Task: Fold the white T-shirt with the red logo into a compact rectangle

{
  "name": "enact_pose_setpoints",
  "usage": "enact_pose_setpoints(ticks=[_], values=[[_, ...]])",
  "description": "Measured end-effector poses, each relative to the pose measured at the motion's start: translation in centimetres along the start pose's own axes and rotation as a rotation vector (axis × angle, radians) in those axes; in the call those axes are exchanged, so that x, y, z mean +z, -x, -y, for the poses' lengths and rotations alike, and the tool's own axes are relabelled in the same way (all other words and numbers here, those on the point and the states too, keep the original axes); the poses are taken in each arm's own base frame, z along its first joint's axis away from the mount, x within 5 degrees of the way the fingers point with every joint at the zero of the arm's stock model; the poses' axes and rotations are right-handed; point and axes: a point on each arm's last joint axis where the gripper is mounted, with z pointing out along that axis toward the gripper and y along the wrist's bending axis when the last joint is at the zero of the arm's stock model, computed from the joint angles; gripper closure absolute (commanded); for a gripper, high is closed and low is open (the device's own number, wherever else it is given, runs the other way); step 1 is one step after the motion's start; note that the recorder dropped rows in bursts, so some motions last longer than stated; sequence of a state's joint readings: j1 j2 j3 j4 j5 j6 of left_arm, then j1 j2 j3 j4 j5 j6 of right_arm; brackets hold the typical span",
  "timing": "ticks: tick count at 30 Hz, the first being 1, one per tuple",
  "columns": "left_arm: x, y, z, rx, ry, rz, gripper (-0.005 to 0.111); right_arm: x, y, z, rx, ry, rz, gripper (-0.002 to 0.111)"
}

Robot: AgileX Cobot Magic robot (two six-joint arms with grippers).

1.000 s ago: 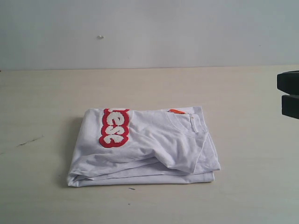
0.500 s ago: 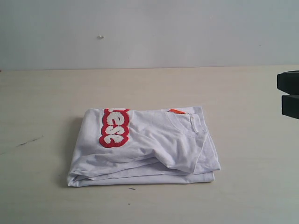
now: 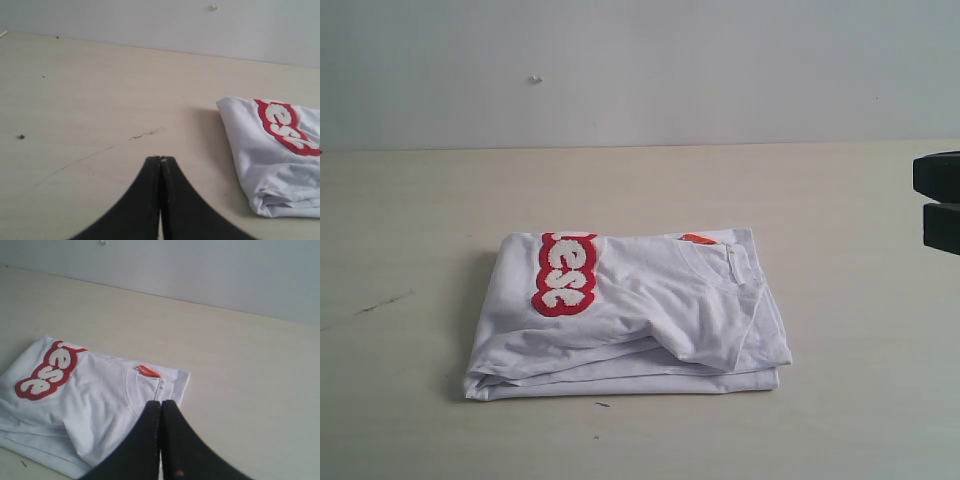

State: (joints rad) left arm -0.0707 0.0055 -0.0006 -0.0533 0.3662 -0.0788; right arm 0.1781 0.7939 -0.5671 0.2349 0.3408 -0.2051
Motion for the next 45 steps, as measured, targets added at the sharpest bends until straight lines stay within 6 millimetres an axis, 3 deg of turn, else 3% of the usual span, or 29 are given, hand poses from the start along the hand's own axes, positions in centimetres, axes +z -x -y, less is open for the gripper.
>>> enact_pose_setpoints(ticks=[25, 32, 38, 45], values=[[0.0, 0.0, 0.0, 0.001, 0.001, 0.0, 0.107, -0.1, 0.0, 0.0, 0.0, 0.0, 0.004, 0.108], [0.0, 0.0, 0.0, 0.001, 0.001, 0.0, 0.107, -3.1, 0.3, -0.2, -0.053, -0.006, 0.098, 0.108], [0.0, 0.0, 0.0, 0.001, 0.001, 0.0, 0.107, -4.5, -1.4, -0.2, -0.104, -0.014, 0.012, 0.108], [0.0, 0.0, 0.0, 0.001, 0.001, 0.0, 0.107, -5.1, -6.6, 1.1, -0.018, -0.146, 0.093, 0.108]])
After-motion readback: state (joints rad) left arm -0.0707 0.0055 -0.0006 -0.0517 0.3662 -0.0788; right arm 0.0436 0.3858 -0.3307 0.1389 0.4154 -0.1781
